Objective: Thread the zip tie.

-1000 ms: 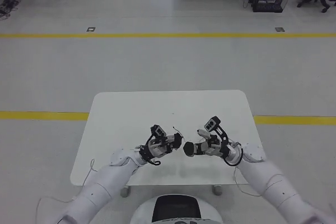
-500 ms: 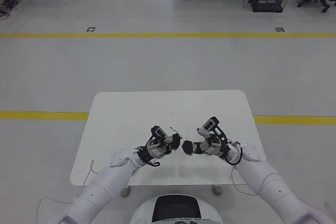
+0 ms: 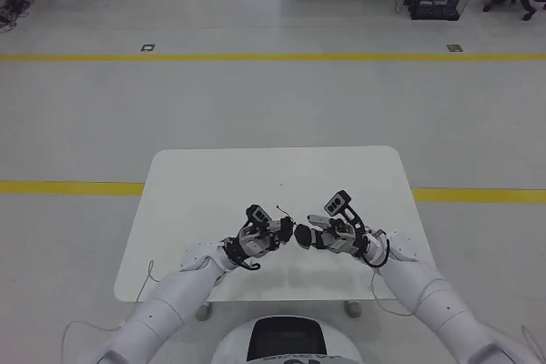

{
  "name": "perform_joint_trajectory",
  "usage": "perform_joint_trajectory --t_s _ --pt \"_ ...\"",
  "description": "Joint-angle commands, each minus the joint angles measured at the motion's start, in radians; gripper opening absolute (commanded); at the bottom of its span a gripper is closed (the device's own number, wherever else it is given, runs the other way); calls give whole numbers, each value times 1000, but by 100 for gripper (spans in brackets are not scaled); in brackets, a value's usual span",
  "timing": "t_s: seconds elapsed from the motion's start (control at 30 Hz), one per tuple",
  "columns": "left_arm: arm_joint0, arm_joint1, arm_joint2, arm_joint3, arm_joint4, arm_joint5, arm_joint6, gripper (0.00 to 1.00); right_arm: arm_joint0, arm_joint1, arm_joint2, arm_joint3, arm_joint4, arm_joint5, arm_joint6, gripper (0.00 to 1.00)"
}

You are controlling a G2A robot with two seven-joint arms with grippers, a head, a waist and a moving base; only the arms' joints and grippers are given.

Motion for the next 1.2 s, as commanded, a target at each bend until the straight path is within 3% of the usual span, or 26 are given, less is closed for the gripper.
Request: perform_joint_trajectory --t_s 0.0,1.17 --pt "0 -1 -1 1 1 1 -1 0 1 -3 1 4 0 -1 4 36" --pt "9 -11 -21 8 24 11 -5 0 -2 -44 41 36 -45 -1 25 15"
